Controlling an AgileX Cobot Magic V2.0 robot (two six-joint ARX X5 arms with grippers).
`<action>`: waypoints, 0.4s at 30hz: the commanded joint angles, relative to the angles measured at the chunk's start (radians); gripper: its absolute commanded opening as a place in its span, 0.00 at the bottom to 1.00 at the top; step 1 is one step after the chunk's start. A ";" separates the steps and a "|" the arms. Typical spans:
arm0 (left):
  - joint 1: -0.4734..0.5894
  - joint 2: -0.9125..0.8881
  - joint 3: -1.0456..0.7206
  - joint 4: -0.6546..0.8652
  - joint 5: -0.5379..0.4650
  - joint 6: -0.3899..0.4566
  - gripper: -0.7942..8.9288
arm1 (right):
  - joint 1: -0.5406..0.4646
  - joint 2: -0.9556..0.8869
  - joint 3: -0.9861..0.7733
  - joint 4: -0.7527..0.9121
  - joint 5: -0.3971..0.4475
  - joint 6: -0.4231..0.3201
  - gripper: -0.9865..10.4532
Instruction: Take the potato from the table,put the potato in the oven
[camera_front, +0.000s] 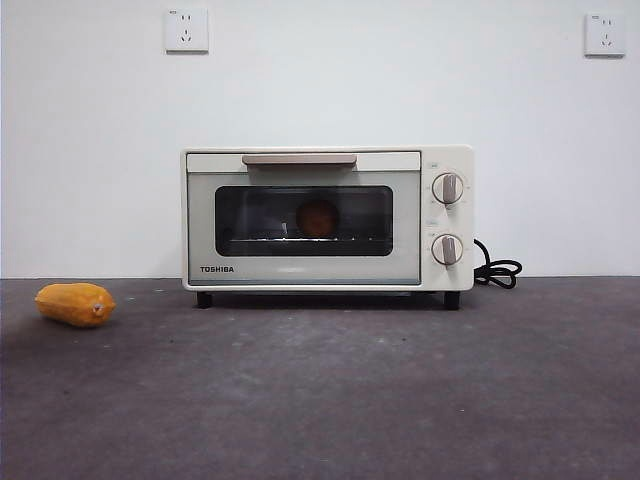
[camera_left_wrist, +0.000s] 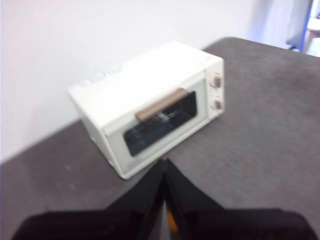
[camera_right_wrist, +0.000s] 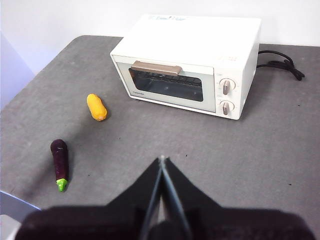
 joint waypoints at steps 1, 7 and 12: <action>0.018 -0.060 -0.169 0.138 0.000 0.027 0.08 | 0.001 0.001 -0.007 -0.020 0.001 0.008 0.09; 0.047 -0.200 -0.524 0.428 -0.016 0.026 0.08 | 0.001 0.001 -0.007 -0.020 0.001 0.008 0.09; 0.053 -0.320 -0.809 0.624 -0.130 -0.030 0.08 | 0.001 0.001 -0.007 -0.020 0.001 0.008 0.09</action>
